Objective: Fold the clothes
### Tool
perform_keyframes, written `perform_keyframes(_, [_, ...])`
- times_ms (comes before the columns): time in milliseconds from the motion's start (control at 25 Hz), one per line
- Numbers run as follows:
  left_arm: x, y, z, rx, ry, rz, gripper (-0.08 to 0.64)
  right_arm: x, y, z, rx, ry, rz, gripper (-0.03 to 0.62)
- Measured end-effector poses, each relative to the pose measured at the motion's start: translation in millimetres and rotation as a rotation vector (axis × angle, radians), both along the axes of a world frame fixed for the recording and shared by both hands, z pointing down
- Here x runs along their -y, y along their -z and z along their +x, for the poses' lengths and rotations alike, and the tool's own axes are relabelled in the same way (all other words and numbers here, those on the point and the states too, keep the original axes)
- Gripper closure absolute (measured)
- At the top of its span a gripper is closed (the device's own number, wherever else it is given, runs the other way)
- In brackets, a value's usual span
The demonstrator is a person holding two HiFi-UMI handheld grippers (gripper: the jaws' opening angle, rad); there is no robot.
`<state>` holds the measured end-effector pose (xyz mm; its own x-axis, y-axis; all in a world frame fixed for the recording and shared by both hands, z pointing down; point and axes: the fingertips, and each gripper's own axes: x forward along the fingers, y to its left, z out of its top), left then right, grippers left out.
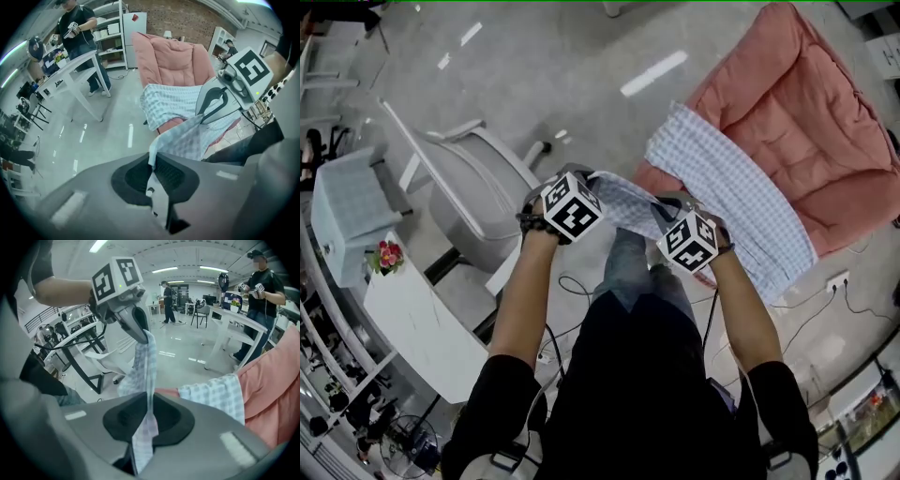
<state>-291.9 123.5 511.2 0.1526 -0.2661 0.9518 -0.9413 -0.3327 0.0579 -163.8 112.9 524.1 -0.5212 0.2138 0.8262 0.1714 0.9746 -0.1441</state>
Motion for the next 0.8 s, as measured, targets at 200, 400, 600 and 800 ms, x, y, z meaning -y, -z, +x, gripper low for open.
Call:
perform_keyframes(200, [24,-25,-24,-0.011,0.023,-0.023,0.537,24,-3,-17,-0.004,-0.059,-0.006,0.557])
perform_keyframes(400, [45,-43,-44,0.008,0.003,-0.028,0.537,36,-13,-35,-0.012,-0.076,0.006,0.565])
perform_keyframes(600, [52,-73,-49,-0.008,-0.011,-0.052,0.535,46,-33,-43,-0.042,-0.115,0.012,0.565])
perform_keyframes(800, [55,-96,-50,-0.059,0.037,-0.05,0.529,54,-52,-46,-0.067,-0.137,0.026,0.563])
